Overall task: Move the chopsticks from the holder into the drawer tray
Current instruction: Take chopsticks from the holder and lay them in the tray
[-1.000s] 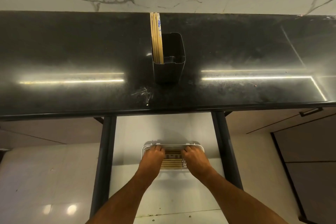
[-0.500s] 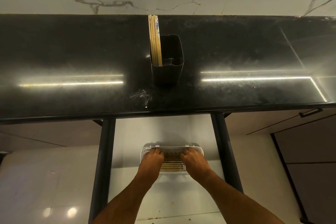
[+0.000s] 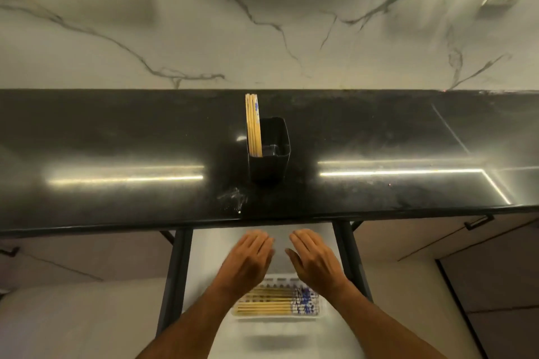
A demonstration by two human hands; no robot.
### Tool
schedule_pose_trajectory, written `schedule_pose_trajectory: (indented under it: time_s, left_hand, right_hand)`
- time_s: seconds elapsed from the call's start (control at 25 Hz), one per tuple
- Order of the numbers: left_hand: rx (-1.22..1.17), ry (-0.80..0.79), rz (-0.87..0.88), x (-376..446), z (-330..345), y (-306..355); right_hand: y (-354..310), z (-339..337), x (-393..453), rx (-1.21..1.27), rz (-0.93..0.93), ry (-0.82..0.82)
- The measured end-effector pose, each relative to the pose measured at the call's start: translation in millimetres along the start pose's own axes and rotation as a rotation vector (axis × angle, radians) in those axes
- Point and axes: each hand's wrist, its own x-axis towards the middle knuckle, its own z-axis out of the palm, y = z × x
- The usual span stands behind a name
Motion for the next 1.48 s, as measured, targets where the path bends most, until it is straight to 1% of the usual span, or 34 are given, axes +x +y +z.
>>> schedule_pose_trajectory:
  time_s: [0.04, 0.12, 0.32, 0.44, 0.56, 0.72, 0.88, 1.0, 1.12, 1.2, 1.36, 1.48]
  left_hand:
    - [0.041, 0.059, -0.017, 15.7, -11.8, -6.0]
    - [0.106, 0.121, -0.065, 48.6, -36.4, -17.0]
    - [0.11, 0.221, -0.188, 120.0, -82.2, -41.2]
    - [0.122, 0.272, -0.224, 164.4, -103.2, -55.9]
    - [0.146, 0.252, -0.241, 201.5, -116.8, -69.3]
    - [0.155, 0.203, -0.324, 230.7, -115.0, -88.3]
    - [0.105, 0.241, -0.421, 256.7, -109.3, -110.1]
    - [-0.023, 0.294, -0.496, 266.4, -103.3, -121.8]
    - [-0.147, 0.294, -0.584, 274.4, -94.8, -132.9]
    - [-0.196, 0.298, -0.603, 278.5, -90.4, -138.3]
    - [-0.382, 0.336, -0.654, 280.2, -87.5, -144.0]
    - [-0.389, 0.348, -0.684, 280.5, -84.4, -144.0]
  right_hand:
    - [0.9, -11.0, 13.6, -0.013, 0.004, 0.046]
    - [3.3, -35.0, 43.4, -0.056, 0.001, 0.115]
    - [5.0, -90.0, 119.8, -0.034, -0.001, 0.23]
    - [4.8, -114.2, 170.7, 0.03, 0.001, 0.248]
    - [1.3, -127.7, 215.9, 0.097, 0.027, 0.214]
    - [0.9, -124.2, 266.8, 0.191, 0.154, 0.133]
    - [6.8, -109.0, 318.5, 0.309, 0.321, 0.037]
    - [9.8, -98.5, 345.6, 0.376, 0.405, 0.024]
    - [9.1, -85.7, 364.9, 0.39, 0.431, -0.019]
    - [7.3, -76.3, 370.7, 0.398, 0.438, -0.008]
    - [7.2, -66.3, 371.8, 0.432, 0.494, 0.059]
    - [10.8, -64.3, 372.7, 0.42, 0.535, 0.093]
